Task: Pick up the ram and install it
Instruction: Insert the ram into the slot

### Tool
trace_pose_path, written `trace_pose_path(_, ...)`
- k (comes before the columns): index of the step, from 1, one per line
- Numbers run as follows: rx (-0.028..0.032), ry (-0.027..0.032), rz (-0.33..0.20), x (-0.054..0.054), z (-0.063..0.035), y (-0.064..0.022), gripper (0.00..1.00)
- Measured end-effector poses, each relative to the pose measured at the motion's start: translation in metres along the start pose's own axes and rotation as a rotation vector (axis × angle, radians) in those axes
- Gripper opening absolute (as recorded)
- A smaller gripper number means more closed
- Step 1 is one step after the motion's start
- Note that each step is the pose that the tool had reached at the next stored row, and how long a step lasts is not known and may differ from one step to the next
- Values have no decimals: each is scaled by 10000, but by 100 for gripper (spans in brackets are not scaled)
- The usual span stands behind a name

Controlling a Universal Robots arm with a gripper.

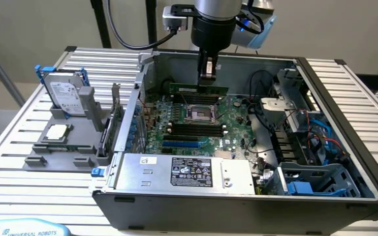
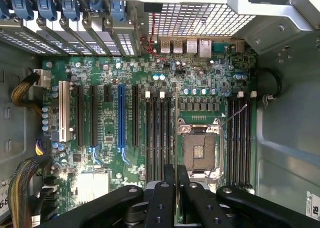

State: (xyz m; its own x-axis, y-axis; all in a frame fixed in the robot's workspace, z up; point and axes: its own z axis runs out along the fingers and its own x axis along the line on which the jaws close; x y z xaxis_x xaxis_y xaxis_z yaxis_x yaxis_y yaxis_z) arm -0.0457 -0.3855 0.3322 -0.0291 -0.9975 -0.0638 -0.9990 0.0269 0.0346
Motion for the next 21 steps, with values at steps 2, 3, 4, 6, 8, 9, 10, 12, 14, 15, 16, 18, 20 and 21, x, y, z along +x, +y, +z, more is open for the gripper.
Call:
trace_pose_path(2, -2, 0, -1, 0, 3, -8, 13)
trace_pose_path(3, -1, -1, 1, 0, 12, -9, 13)
trace_pose_path(4, -1, 8, 1, 1, 28, -11, 13)
trace_pose_path(6, -1, 25, 1, 4, 65, -13, 13)
trace_pose_path(8, 0, 44, 1, 6, 99, -15, 13)
trace_pose_path(9, 1, 57, 2, 7, 118, -16, 13)
trace_pose_path(10, 1, 72, 2, 8, 136, -17, 13)
trace_pose_path(12, 3, 114, 4, 10, 168, -19, 13)
trace_pose_path(14, 7, 163, 5, 12, 198, -22, 13)
trace_pose_path(15, 8, 192, 6, 13, 212, -23, 13)
trace_pose_path(16, 9, 217, 6, 14, 227, -25, 13)
trace_pose_path(18, 11, 252, 9, 16, 260, -30, 13)
trace_pose_path(20, 11, 277, 9, 18, 297, -38, 13)
trace_pose_path(21, 12, 288, 9, 19, 315, -41, 13)
